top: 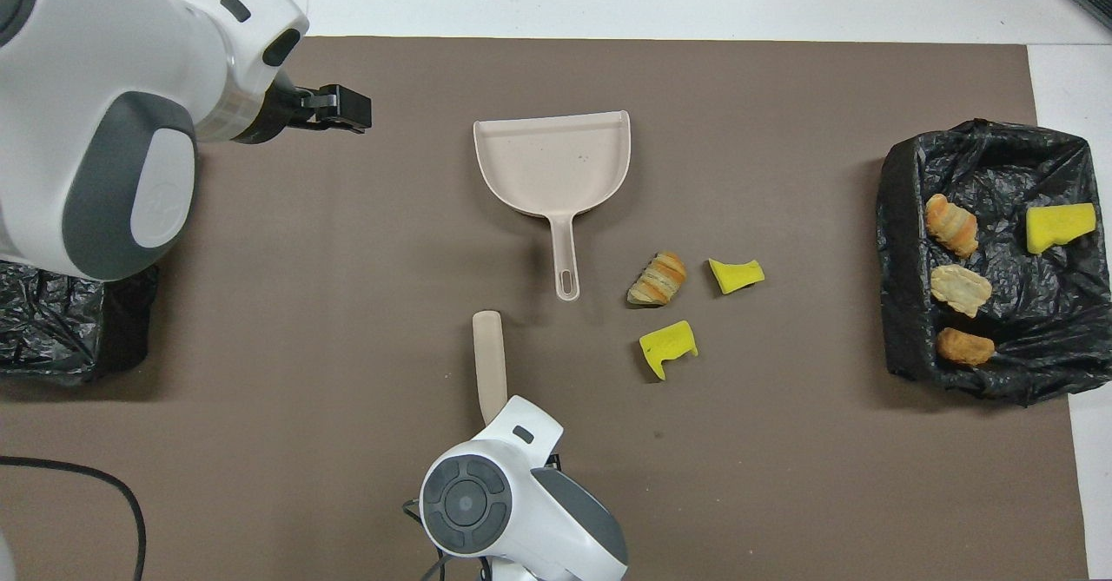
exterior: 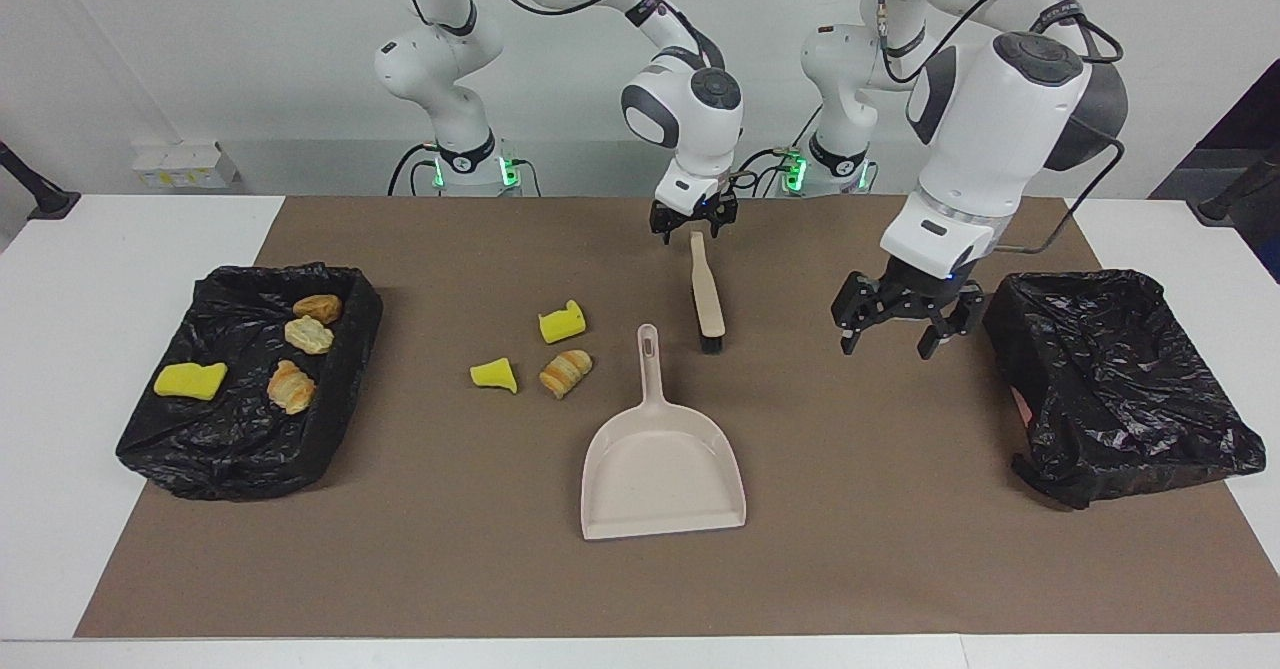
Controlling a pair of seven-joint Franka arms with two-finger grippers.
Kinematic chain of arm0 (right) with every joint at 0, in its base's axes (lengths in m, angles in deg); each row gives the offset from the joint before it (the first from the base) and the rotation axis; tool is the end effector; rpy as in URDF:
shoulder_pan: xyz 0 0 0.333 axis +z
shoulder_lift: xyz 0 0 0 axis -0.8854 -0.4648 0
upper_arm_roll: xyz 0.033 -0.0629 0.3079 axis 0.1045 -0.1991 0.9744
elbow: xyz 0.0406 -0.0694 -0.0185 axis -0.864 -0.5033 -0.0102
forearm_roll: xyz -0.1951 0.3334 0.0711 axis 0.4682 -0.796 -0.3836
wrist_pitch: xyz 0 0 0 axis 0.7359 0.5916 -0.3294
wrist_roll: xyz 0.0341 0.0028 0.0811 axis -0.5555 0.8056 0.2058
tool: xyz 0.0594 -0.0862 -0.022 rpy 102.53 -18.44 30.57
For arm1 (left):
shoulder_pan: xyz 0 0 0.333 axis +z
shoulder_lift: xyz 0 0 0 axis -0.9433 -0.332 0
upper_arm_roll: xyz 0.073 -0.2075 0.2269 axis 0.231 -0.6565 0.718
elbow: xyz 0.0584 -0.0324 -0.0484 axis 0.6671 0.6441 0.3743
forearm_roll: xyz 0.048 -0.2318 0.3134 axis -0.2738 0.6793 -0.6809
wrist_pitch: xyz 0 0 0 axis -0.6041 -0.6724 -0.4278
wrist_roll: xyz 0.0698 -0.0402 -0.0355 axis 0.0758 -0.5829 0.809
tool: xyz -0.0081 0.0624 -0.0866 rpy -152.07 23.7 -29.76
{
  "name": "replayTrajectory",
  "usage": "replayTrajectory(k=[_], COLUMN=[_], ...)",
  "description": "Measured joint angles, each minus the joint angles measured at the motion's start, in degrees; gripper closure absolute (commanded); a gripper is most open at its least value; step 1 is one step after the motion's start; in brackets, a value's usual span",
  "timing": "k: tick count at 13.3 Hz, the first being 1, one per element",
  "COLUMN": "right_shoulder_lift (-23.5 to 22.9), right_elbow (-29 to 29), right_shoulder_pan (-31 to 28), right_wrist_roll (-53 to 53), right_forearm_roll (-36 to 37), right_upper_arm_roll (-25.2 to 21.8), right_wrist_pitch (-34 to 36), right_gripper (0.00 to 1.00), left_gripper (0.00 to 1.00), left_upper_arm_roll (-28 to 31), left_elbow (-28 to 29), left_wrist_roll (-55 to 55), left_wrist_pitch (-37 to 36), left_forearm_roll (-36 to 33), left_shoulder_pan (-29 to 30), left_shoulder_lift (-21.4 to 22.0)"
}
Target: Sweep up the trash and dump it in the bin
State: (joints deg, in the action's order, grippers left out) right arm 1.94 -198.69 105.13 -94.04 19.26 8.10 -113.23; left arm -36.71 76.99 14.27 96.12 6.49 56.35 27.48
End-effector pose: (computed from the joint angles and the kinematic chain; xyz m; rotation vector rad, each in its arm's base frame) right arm 0.3393 0.4578 0.3360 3.1130 0.2580 -0.1611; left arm 0.6385 -0.2076 0.5637 3.0117 -0.0878 0.3273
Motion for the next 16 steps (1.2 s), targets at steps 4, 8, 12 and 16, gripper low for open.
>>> replayTrajectory(k=[4, 8, 12, 16], right_shoulder_lift=[0.7, 0.7, 0.6, 3.5], right_elbow=[-0.3, -0.3, -0.1, 0.5], right_shoulder_pan=[0.5, 0.3, 0.2, -0.3], right_wrist_roll=[0.0, 0.0, -0.3, -1.6], right_forearm_roll=[0.0, 0.0, 0.0, -0.1], right_upper_arm_roll=[0.0, -0.2, -0.4, -0.5], right_wrist_pitch=[0.0, -1.3, -3.2, 8.1], right_gripper=[0.51, 0.63, 1.00, 1.00], left_gripper=[0.00, 0.00, 0.00, 0.00], left_upper_arm_roll=[-0.2, -0.2, -0.4, -0.5], left_elbow=[0.3, 0.2, 0.1, 0.8], left_wrist_roll=[3.2, 3.9, 9.0, 16.3], left_wrist_pitch=[0.2, 2.4, 8.2, 11.3], left_forearm_roll=[-0.1, -0.1, 0.1, 0.2], left_shoulder_pan=[-3.9, -6.5, -12.5, -19.6], left_shoulder_lift=[-2.0, -5.6, -11.0, -14.7])
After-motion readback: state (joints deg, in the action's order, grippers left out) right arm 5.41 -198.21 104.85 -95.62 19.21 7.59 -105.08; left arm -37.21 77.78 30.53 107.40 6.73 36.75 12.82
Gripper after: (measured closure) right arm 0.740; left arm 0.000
